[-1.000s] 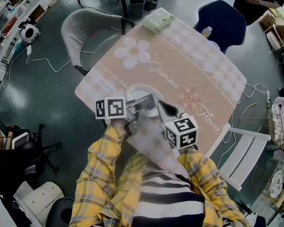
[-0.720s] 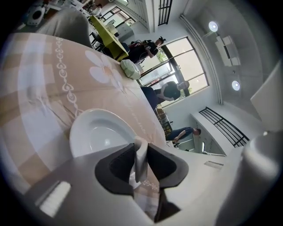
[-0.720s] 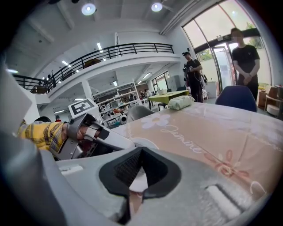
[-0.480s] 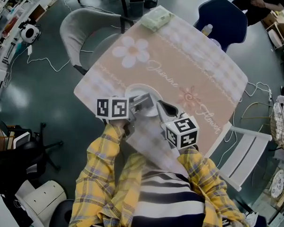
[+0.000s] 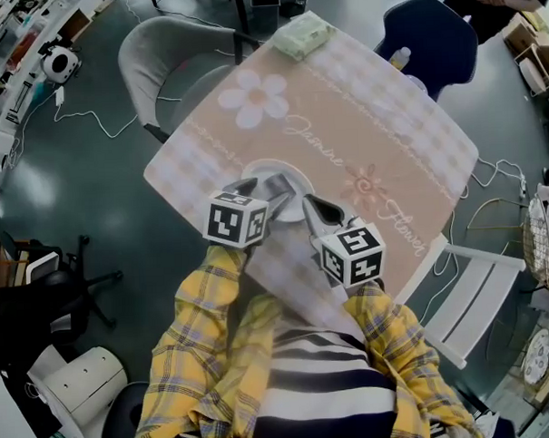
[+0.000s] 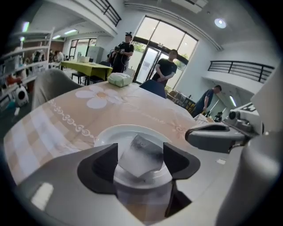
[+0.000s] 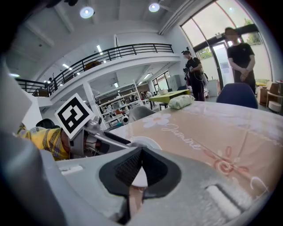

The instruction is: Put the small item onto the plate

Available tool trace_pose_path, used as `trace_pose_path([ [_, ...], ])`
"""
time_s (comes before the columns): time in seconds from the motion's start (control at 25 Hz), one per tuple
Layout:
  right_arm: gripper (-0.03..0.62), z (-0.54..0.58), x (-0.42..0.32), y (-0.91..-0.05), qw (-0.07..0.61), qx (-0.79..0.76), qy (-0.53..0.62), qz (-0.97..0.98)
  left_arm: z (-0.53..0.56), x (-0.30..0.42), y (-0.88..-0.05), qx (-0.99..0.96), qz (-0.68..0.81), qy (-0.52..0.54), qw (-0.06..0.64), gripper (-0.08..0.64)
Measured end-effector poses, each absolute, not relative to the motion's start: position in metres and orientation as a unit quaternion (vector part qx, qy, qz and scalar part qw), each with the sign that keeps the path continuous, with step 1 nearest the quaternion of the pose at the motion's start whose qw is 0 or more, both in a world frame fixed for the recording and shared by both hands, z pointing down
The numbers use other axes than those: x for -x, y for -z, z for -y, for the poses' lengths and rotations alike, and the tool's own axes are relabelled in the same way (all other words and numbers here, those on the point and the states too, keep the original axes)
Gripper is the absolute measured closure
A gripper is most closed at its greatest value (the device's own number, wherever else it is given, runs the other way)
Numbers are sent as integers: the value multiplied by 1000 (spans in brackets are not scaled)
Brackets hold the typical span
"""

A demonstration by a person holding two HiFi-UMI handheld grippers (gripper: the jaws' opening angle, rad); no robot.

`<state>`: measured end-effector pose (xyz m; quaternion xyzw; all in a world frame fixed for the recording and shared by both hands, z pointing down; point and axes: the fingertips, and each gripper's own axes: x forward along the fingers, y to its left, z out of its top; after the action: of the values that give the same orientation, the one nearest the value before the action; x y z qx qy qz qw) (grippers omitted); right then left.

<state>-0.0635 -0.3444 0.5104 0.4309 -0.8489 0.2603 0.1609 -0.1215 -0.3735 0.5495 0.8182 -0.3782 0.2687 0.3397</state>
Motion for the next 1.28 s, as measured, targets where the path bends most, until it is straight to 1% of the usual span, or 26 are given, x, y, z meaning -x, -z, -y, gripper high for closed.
trace_pose_path([
  [0.08, 595, 344, 64, -510, 161, -429, -259, 850, 374, 121, -549, -825, 384, -268, 315, 229],
  [0.24, 595, 341, 64, -510, 166, -428, -256, 851, 373, 122, -548, -827, 400, -236, 317, 236],
  [0.28, 595, 340, 64, -510, 167, -427, -256, 851, 372, 124, -546, -826, 407, -229, 315, 257],
  [0.32, 595, 339, 64, -511, 169, -427, -256, 851, 372, 127, -543, -825, 417, -222, 310, 299],
  [0.36, 595, 339, 63, -511, 170, -427, -256, 851, 371, 130, -538, -825, 428, -214, 300, 358],
  [0.48, 595, 337, 62, -513, 170, -427, -257, 850, 368, 139, -523, -826, 460, -192, 265, 554],
  [0.6, 595, 334, 64, -512, 167, -423, -259, 852, 356, 140, -513, -831, 463, -177, 253, 557],
  [0.84, 595, 324, 67, -504, 162, -409, -253, 862, 325, 131, -507, -823, 467, -154, 284, 557],
  [1.0, 595, 315, 72, -495, 151, -388, -242, 876, 306, 129, -498, -821, 478, -131, 284, 557],
  [1.28, 595, 295, 61, -486, 154, -376, -226, 885, 278, 120, -485, -810, 503, -78, 290, 558],
])
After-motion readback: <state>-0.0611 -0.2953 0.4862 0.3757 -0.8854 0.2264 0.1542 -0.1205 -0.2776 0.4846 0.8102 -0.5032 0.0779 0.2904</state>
